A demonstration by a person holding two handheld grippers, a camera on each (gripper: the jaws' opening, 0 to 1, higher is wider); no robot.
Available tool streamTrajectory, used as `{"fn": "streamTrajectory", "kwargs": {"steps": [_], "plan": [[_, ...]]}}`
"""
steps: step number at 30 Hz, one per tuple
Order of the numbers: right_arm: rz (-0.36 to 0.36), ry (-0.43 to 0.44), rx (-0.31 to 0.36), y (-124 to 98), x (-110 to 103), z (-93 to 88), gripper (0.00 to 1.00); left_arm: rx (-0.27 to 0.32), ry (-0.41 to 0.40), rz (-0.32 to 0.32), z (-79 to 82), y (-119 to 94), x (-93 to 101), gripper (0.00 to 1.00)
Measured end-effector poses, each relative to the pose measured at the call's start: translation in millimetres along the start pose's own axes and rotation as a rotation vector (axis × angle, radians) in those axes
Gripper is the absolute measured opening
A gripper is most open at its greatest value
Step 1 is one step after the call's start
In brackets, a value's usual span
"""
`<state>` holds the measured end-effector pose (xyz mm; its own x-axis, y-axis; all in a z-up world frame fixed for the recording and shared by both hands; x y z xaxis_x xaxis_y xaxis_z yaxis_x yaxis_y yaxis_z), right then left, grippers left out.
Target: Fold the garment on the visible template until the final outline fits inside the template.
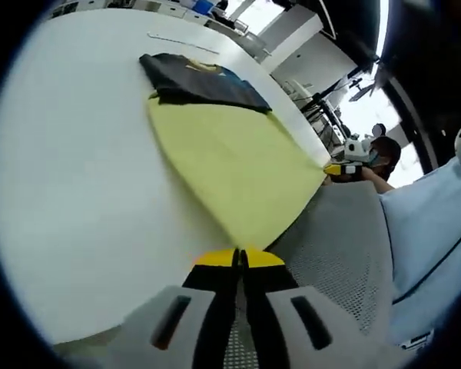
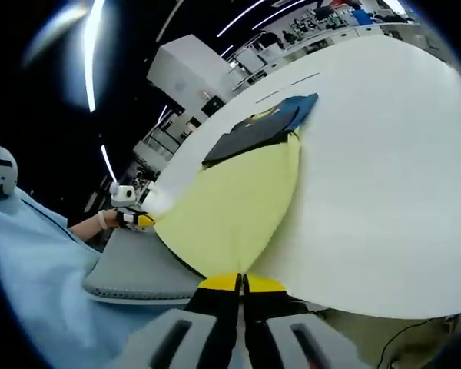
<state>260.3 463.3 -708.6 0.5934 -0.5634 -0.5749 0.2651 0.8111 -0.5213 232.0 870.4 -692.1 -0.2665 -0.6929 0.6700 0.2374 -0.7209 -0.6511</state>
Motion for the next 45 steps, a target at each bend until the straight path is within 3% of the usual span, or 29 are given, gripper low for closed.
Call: {"fn": "streamTrajectory", "kwargs": {"steps": [12,15,19,23,27,33,39,45], "plan": [[0.030,0.032,-0.010,-6,-3,-1.8,0.00,-0.038,-0.024,-0.020,-7.7,-2,3.1,0.00],[0.036,0.047,0.022,-7,-4,8.0,0.00,0.016,-0.028,-0.029,3.6,-7,3.8,0.00],[0.032,0.051,0.056,-9,-1,24.0,0.00,0.111,-0.049,-0.069,28.9,-15,8.8,0.00],[0.044,0.056,0.111,-12,2,50.0,0.00,0.177,-0.001,-0.079,57.6,-23,13.4,0.00],[0.049,0.043,0.165,-14,7,83.4,0.00,0.226,0.025,-0.083,87.1,-27,15.6,0.00],[0.057,0.045,0.239,-9,25,144.8,0.00,0.362,0.023,-0.117,150.8,-31,15.5,0.00],[0.025,0.030,0.284,2,47,196.2,0.00,0.422,0.041,-0.121,196.6,-27,7.7,0.00],[-0.013,0.002,0.292,18,66,226.4,0.00,0.478,0.015,-0.108,231.5,-14,-5.8,0.00]]}}
Point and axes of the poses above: the point that each gripper's makers call its tool centre point, and the gripper's own axes: y roughly forward along the fingers, x roughly to its right, z roughly out of its top, the point moved 4 cm from there along -y, roughly backward along the fingers, and after that the axes turned 10 degrees about -y, right-handed, at the moved point
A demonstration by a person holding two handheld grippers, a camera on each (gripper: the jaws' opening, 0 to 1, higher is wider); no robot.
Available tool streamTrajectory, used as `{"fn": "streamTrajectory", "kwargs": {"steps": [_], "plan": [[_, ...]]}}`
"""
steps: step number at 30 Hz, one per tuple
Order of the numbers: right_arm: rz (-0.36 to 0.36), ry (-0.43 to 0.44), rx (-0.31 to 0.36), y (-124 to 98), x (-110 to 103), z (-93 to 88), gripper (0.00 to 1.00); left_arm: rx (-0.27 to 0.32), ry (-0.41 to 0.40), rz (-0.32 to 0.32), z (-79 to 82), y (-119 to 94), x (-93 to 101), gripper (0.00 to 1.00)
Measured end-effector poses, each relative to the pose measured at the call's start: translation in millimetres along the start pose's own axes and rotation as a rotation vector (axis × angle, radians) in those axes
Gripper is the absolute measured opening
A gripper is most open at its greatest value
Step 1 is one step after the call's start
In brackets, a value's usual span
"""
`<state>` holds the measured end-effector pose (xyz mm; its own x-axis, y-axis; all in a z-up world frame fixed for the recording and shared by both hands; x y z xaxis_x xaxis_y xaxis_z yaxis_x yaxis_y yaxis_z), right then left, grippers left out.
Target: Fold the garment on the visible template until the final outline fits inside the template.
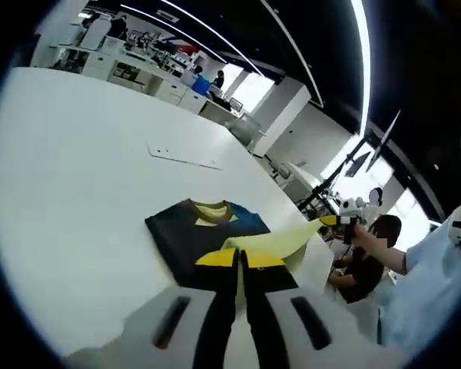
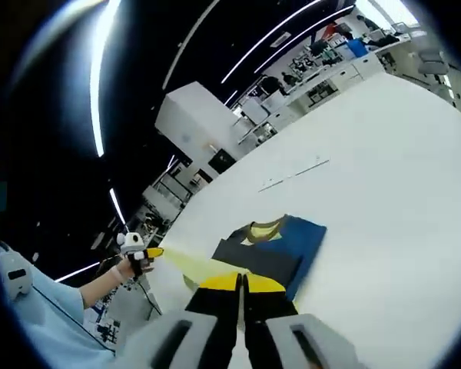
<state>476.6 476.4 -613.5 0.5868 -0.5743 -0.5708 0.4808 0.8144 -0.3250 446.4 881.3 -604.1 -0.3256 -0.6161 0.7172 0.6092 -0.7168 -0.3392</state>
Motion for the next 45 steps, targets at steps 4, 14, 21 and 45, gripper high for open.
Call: {"fn": "streamTrajectory", "kwargs": {"steps": [4,14,21,45], "plan": [[-0.027,0.000,0.014,17,15,17.1,0.00,0.054,-0.016,0.020,17.4,16,-11.5,0.00],[-0.066,0.024,0.049,52,46,47.3,0.00,0.157,-0.100,0.071,46.3,42,-50.1,0.00],[-0.109,0.072,0.009,75,74,37.4,0.00,0.173,-0.155,0.098,51.5,58,-73.1,0.00],[-0.211,0.132,-0.115,111,124,-12.3,0.00,0.082,-0.196,0.292,7.3,89,-143.2,0.00]]}}
Point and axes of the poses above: the point that each gripper's makers call its tool centre point, and the gripper's own axes: y roughly forward along the fingers, x roughly to its right, z roughly out of its top, the point moved 4 cm from there along -y, roughly backward along the fingers, and after that the axes turned 10 degrees about -y, right-handed, at the moved point
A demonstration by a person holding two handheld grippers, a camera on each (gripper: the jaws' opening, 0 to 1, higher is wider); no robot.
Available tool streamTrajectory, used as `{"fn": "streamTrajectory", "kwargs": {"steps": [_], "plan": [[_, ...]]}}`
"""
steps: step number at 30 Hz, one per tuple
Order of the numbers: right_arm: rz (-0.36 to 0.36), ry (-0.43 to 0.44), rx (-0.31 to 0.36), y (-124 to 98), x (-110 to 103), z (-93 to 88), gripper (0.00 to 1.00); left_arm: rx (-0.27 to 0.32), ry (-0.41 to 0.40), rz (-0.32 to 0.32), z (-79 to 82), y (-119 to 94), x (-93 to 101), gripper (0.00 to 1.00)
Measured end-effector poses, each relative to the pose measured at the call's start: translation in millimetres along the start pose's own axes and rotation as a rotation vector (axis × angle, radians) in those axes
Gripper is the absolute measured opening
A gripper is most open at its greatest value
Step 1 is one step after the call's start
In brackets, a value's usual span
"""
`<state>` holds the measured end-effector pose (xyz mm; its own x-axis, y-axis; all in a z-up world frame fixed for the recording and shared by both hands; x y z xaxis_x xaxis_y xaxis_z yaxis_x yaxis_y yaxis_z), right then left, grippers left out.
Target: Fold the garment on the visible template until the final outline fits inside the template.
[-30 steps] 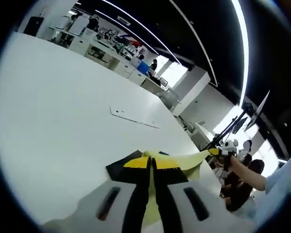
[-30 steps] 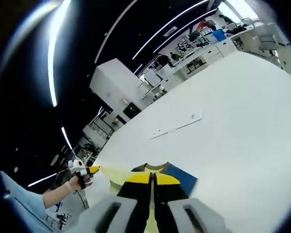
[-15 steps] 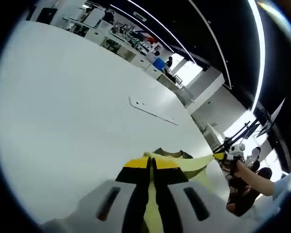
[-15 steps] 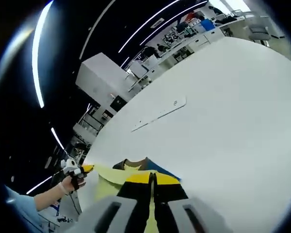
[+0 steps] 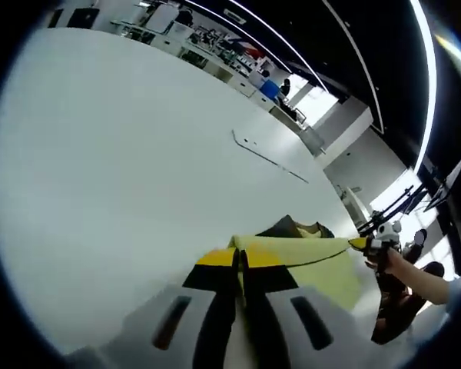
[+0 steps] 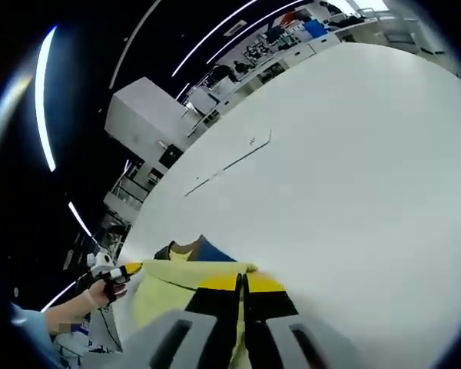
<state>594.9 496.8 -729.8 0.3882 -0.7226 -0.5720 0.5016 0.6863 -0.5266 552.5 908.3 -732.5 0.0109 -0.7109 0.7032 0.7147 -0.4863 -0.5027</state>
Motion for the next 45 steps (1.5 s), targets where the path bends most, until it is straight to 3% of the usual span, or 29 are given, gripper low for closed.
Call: {"fn": "streamTrajectory", "kwargs": {"steps": [5,8,11,14,17,21,24,26,31,36,38,45], "plan": [[-0.005,-0.014,-0.021,3,0,-7.1,0.00,0.002,-0.025,0.013,-2.6,2,-2.6,0.00],[0.016,-0.042,-0.009,1,-3,-6.6,0.00,0.020,-0.055,-0.008,-4.0,0,2.0,0.00],[0.044,-0.069,0.010,-1,-9,-5.9,0.00,0.043,-0.031,-0.034,-1.4,-1,6.9,0.00],[0.059,-0.155,0.011,-4,-16,-7.3,0.11,0.043,-0.032,-0.054,2.7,-1,11.3,0.00],[0.079,-0.238,0.017,-5,-25,-9.1,0.32,0.054,0.008,-0.070,6.3,-5,13.9,0.05],[0.099,-0.361,-0.002,-7,-32,-12.8,0.45,0.057,0.021,-0.093,8.0,-9,13.8,0.21],[0.112,-0.411,-0.014,-9,-37,-16.6,0.53,0.027,0.030,-0.120,3.8,-10,15.5,0.32],[0.122,-0.436,-0.023,-11,-40,-18.6,0.55,0.014,0.078,-0.140,0.6,-11,18.4,0.37],[0.140,-0.473,-0.030,-12,-41,-19.9,0.61,-0.028,0.105,-0.203,-6.8,-13,28.6,0.54],[0.153,-0.463,-0.027,-13,-40,-18.9,0.60,-0.058,0.115,-0.275,-12.0,-15,39.7,0.58],[0.161,-0.451,-0.027,-13,-42,-18.3,0.60,-0.091,0.124,-0.267,-17.7,-13,39.1,0.60],[0.179,-0.459,-0.033,-7,-45,-20.9,0.56,-0.097,0.140,-0.278,-18.8,-10,43.8,0.56]]}}
Point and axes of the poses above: the point that each gripper's makers call its tool centre point, and the gripper's own axes: y roughly forward along the fingers, x roughly to its right, z roughly out of its top, the point moved 4 cm from there along -y, roughly backward along the fingers, and after that the axes turned 10 degrees about -y, right-handed, at the moved point
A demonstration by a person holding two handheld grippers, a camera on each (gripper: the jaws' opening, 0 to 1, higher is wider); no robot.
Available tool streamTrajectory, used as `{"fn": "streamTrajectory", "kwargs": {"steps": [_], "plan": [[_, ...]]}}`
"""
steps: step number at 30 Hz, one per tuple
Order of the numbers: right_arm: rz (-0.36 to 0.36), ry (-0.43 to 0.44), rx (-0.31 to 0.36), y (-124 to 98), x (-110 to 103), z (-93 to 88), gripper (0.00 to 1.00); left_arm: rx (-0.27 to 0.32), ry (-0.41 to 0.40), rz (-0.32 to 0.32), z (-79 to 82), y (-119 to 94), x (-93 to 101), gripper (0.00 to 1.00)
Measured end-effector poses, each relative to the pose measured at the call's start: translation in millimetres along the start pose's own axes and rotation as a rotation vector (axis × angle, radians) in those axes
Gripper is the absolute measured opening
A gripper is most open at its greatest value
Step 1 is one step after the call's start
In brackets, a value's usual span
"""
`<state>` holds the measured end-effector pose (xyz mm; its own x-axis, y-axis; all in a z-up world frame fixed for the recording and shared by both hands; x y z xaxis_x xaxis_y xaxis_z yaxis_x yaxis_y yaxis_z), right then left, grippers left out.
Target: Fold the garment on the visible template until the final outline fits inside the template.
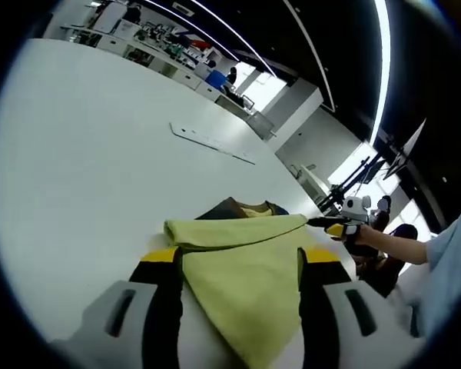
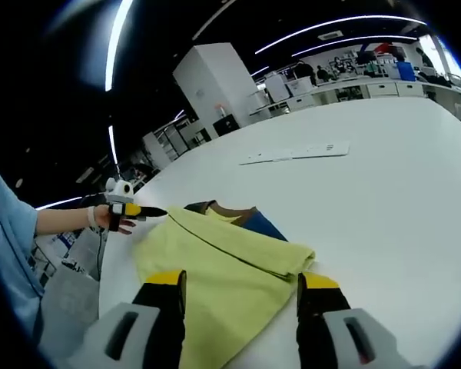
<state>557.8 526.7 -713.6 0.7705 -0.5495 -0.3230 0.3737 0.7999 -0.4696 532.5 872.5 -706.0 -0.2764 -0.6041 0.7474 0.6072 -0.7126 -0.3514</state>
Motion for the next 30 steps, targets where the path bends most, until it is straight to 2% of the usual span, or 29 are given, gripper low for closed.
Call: {"fn": "streamTrajectory", "kwargs": {"steps": [7,11,14,19,30], "plan": [[0.020,0.019,0.018,10,-3,5.6,0.56,-0.010,0.008,-0.006,4.0,12,3.0,0.58],[0.013,0.016,0.061,17,-2,19.1,0.59,0.051,0.000,-0.017,18.8,18,7.2,0.60],[-0.005,0.014,0.096,22,2,30.0,0.64,0.075,-0.008,-0.014,27.6,22,5.7,0.61],[-0.015,0.008,0.101,26,5,36.2,0.64,0.112,-0.009,0.006,36.3,23,2.1,0.65],[-0.013,-0.019,0.072,15,-2,28.1,0.68,0.066,0.041,0.006,27.7,13,9.2,0.65]]}}
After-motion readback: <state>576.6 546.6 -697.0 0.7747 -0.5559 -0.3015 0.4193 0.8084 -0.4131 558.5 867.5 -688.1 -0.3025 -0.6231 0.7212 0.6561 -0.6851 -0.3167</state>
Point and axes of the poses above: the point that each gripper's makers call its tool centre point, and the gripper's own axes: y roughly forward along the fingers, x roughly to its right, z roughly out of its top, the point moved 4 cm from there along -y, roughly backward along the fingers, and after that the axes turned 10 degrees about -y, right-handed, at the moved point
